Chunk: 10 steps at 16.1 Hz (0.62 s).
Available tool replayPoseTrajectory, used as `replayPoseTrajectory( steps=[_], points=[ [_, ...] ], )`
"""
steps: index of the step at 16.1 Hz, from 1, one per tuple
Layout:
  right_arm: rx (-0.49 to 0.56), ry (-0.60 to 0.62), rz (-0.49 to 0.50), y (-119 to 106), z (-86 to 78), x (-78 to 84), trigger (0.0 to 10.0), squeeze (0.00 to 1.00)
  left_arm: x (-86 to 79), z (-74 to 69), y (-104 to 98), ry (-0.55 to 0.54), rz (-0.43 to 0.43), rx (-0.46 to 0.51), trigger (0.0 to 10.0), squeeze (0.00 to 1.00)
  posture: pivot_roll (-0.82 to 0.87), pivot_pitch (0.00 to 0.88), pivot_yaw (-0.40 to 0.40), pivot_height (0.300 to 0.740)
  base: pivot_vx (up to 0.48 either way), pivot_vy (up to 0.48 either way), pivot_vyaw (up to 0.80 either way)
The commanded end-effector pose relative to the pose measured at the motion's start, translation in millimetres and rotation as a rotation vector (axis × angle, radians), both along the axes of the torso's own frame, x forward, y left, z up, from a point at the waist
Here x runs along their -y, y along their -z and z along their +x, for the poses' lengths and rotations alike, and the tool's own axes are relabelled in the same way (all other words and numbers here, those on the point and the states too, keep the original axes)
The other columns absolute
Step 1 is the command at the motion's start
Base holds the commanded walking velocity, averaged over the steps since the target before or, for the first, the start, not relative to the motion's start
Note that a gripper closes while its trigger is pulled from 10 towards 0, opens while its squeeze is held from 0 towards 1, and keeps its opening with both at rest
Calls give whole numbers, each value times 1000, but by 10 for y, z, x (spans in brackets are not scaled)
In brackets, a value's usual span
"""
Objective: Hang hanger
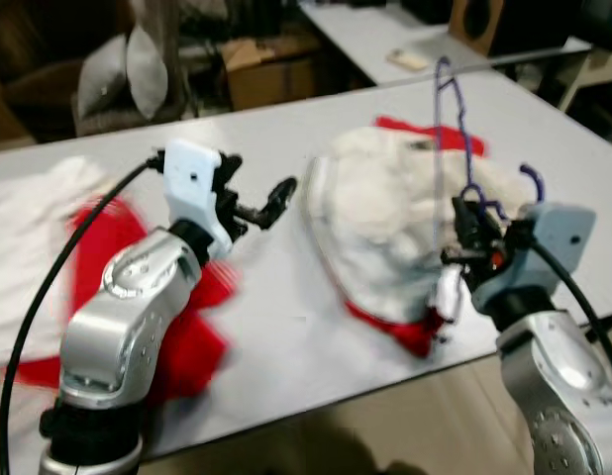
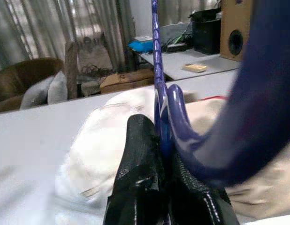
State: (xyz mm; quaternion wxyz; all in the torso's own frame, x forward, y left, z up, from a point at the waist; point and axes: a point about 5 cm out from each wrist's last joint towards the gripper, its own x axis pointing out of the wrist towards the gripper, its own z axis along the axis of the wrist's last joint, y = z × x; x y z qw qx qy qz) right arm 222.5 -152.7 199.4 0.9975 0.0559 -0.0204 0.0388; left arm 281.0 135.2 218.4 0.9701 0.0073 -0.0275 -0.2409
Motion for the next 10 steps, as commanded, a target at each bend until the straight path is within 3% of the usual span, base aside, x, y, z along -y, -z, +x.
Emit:
replayPoseTrajectory(
  steps=[1,7,10],
  points=[
    [15,-34,15,-26,-9,-64,10000,0,-55,1,18,-22,15,-19,10000,0,-35,49,50,740,0,439,0],
    [12,-16,8,-5,-18,-43,10000,0,-17,4,24,-6,16,-21,10000,0,-45,45,56,740,0,438,0],
    [2,-14,10,15,-45,-52,10000,0,17,-31,41,15,49,-5,10000,0,-60,46,48,740,0,-12,0]
  ],
)
